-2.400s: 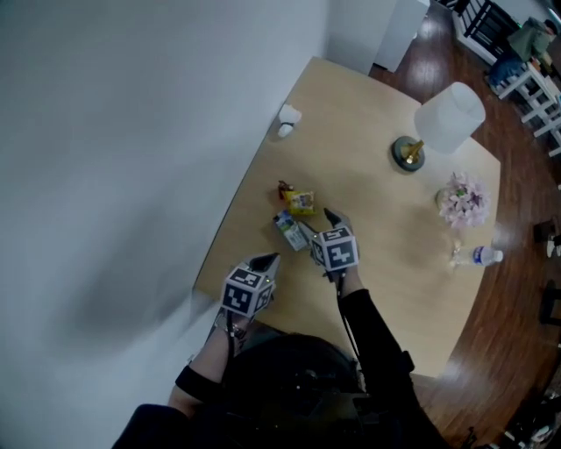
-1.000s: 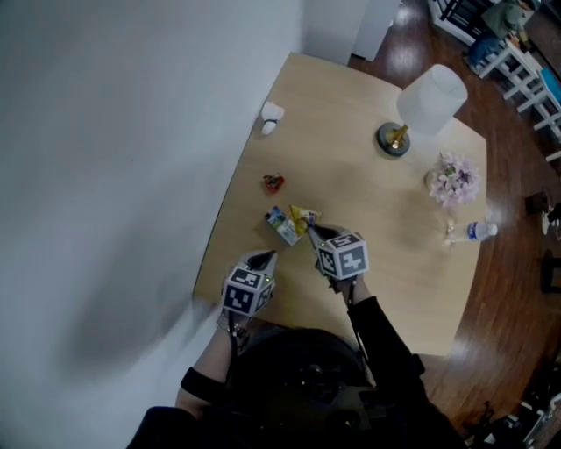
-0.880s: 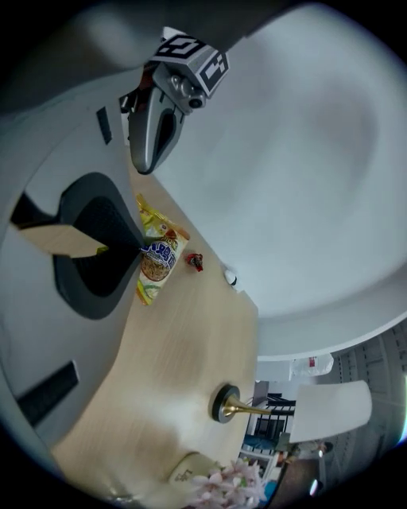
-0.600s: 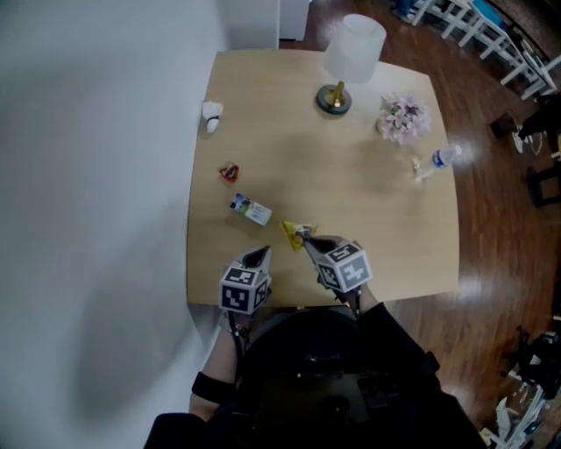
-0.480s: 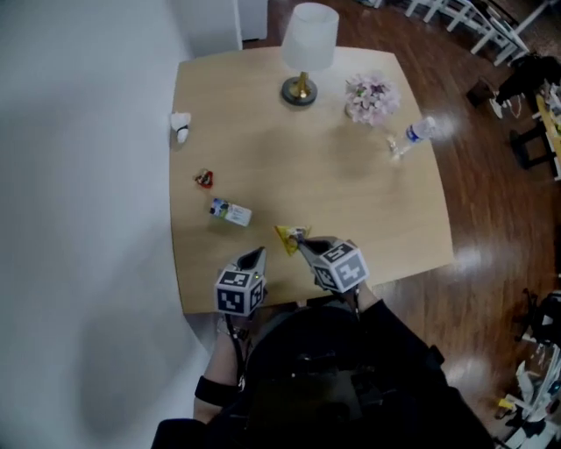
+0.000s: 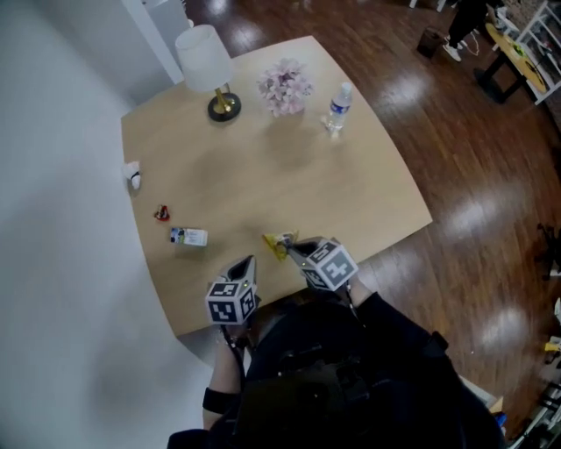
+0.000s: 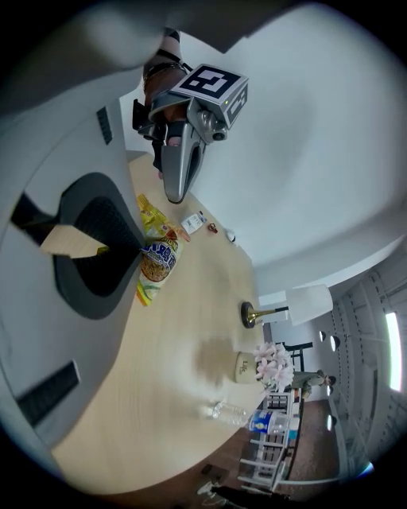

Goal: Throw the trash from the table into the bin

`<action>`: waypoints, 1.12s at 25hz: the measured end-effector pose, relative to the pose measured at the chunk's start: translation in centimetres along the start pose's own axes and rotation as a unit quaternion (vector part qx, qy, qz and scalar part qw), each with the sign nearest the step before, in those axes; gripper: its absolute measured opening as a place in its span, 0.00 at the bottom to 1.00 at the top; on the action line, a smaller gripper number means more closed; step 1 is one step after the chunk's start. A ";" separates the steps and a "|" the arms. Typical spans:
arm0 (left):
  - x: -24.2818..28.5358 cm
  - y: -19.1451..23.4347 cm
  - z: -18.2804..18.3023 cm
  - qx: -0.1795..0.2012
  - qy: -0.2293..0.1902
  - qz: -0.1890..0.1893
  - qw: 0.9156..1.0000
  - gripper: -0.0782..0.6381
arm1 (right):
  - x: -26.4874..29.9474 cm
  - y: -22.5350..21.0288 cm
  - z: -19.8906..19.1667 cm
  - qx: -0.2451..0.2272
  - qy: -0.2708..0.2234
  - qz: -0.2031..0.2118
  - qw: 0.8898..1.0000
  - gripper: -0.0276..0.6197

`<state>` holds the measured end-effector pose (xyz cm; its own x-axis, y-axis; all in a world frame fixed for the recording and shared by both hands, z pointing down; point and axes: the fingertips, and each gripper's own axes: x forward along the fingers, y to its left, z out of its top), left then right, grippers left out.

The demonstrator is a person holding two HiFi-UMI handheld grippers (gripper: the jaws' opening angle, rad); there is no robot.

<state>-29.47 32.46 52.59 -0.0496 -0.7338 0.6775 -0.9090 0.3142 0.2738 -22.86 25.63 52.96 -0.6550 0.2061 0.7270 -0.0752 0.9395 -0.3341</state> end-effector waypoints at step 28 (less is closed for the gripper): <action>18.1 -33.9 2.7 0.145 0.060 -0.151 0.976 0.11 | -23.1 -22.3 -17.3 0.157 -0.068 -0.114 0.979 0.06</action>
<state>-0.65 6.84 53.72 0.2713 -0.6851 0.6761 -0.9546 -0.1018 0.2798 6.93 4.60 53.99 -0.6863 -0.0571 0.7251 -0.4438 0.8227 -0.3553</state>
